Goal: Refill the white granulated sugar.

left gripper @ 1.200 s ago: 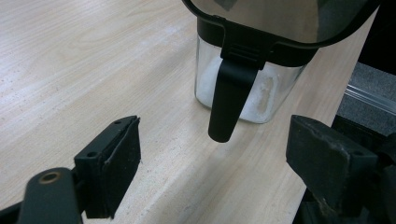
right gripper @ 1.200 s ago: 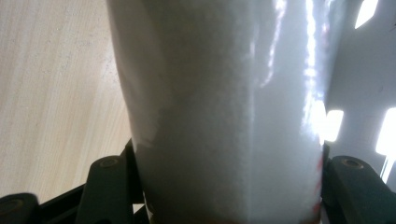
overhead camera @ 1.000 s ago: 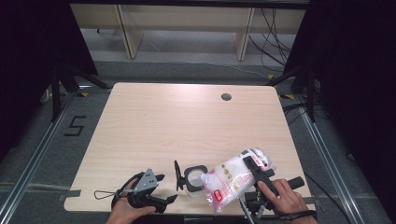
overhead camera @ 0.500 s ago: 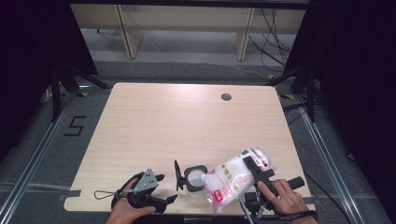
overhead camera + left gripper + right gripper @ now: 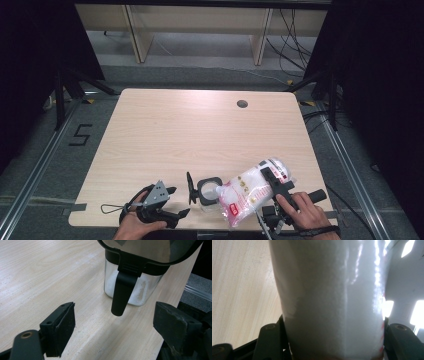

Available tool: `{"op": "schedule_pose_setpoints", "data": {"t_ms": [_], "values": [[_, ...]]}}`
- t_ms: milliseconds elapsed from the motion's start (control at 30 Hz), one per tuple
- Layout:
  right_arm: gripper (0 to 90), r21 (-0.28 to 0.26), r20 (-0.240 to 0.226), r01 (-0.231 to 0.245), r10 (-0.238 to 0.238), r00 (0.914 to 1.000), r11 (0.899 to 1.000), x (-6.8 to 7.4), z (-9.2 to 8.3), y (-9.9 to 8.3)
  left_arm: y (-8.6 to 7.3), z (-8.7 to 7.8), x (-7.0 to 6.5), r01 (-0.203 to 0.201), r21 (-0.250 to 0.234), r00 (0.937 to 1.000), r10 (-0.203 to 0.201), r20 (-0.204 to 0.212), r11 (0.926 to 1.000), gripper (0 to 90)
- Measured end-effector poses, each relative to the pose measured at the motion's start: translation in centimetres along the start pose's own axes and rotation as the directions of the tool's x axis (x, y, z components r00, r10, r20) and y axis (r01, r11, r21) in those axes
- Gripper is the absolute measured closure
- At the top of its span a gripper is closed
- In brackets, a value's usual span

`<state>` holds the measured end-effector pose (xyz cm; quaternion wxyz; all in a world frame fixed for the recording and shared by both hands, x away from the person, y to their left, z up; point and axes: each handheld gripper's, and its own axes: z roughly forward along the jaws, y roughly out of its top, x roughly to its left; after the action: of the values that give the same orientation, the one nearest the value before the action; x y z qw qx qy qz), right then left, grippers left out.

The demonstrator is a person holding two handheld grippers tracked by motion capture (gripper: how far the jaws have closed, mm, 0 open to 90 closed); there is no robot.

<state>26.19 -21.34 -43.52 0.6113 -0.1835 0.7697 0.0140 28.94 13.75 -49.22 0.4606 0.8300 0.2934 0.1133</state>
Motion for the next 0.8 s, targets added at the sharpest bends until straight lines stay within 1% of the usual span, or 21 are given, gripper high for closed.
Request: {"op": "schedule_pose_setpoints", "data": {"t_ms": [100,133,167,200,233,267,300,333,367,400,433,467,500,567,600,633,667,700,733,767,800], "values": [[41.7,-0.002,0.0,-0.005,0.005,1.0,1.0,0.01,0.02,-0.01,-0.01,0.0,-0.01,0.002,0.003,1.0,-0.002,-0.001,1.0,17.4],[41.7,0.0,0.0,-0.005,0.005,1.0,1.0,0.03,0.01,0.0,0.0,0.0,-0.05,0.005,-0.005,1.0,-0.005,0.001,1.0,17.4],[41.7,0.0,-0.001,0.002,-0.002,1.0,1.0,-0.01,0.0,0.0,0.01,-0.01,-0.04,0.002,-0.001,1.0,-0.002,-0.002,1.0,17.4],[41.7,-0.023,0.009,0.035,-0.035,0.9993,0.999,-0.31,0.14,0.02,-0.01,0.0,0.0,0.001,0.002,1.0,-0.001,-0.001,1.0,17.4],[41.7,-0.02,0.0,0.013,-0.013,0.9999,1.0,-0.15,0.14,-0.01,-0.01,0.0,0.0,0.002,0.003,1.0,-0.002,-0.002,1.0,17.4],[41.7,-0.021,0.001,0.015,-0.015,0.9999,1.0,-0.17,0.15,0.0,0.0,-0.02,0.04,-0.003,0.006,1.0,0.003,-0.006,1.0,17.4],[41.7,-0.021,0.005,0.028,-0.028,0.9996,0.999,-0.29,0.12,0.02,0.01,-0.01,-0.04,0.003,-0.002,1.0,-0.003,0.002,1.0,17.4],[41.6,-0.024,0.008,0.03,-0.03,0.9995,0.999,-0.3,0.12,0.02,0.05,-0.04,0.06,-0.012,0.001,0.9999,0.012,0.004,0.9999,17.4],[41.7,-0.017,0.002,0.009,-0.009,1.0,1.0,-0.16,0.04,-0.02,0.01,-0.02,-0.01,-0.001,0.001,1.0,0.001,-0.002,1.0,17.4],[41.7,-0.005,-0.011,-0.021,0.021,0.9997,1.0,-0.01,-0.02,-0.05,-0.01,-0.02,0.05,-0.004,0.008,1.0,0.004,-0.006,1.0,17.4],[41.7,-0.01,-0.011,0.007,-0.007,0.9999,1.0,-0.28,0.01,-0.05,0.02,-0.09,0.08,-0.012,0.018,0.9999,0.012,-0.01,0.9998,17.4],[41.7,-0.014,-0.009,0.026,-0.026,0.9996,1.0,-0.41,0.05,-0.05,0.01,0.02,-0.05,0.01,-0.006,0.9999,-0.01,0.008,0.9999,17.4],[41.7,-0.004,-0.017,0.025,-0.025,0.9996,1.0,-0.43,-0.02,-0.02,0.04,-0.04,0.03,-0.004,0.001,1.0,0.003,0.005,1.0,17.4],[41.7,-0.002,-0.02,0.016,-0.016,0.9997,1.0,-0.37,0.01,-0.13,-0.01,0.0,0.0,0.002,0.003,1.0,-0.002,-0.002,1.0,17.4],[41.7,-0.006,-0.013,0.024,-0.024,0.9996,1.0,-0.44,0.02,-0.13,0.0,-0.04,0.07,-0.007,0.01,0.9999,0.008,-0.007,0.9999,17.4],[41.7,0.0,-0.02,0.016,-0.016,0.9997,1.0,-0.37,0.02,-0.13,0.01,-0.04,-0.01,0.002,0.003,1.0,-0.002,0.0,1.0,17.4],[41.7,-0.001,-0.018,0.013,-0.013,0.9998,1.0,-0.33,0.01,-0.12,0.04,-0.05,0.02,-0.003,0.001,1.0,0.003,0.003,1.0,17.4],[41.7,-0.009,-0.013,0.029,-0.029,0.9995,1.0,-0.47,0.01,-0.07,-0.01,0.03,-0.1,0.02,-0.006,0.9998,-0.02,0.007,0.9998,17.4],[41.7,-0.009,-0.013,0.02,-0.02,0.9997,1.0,-0.44,-0.01,-0.09,0.01,-0.07,0.04,-0.008,0.01,0.9999,0.008,-0.01,0.9999,17.4],[41.7,-0.013,-0.012,0.021,-0.021,0.9997,1.0,-0.45,0.02,-0.08,0.01,-0.08,0.05,-0.007,0.014,0.9999,0.007,-0.011,0.9999,17.4],[41.7,-0.019,-0.011,0.01,-0.011,0.9999,1.0,-0.41,0.02,-0.04,0.01,-0.03,-0.03,0.005,0.0,1.0,-0.005,-0.001,1.0,17.4]]}}
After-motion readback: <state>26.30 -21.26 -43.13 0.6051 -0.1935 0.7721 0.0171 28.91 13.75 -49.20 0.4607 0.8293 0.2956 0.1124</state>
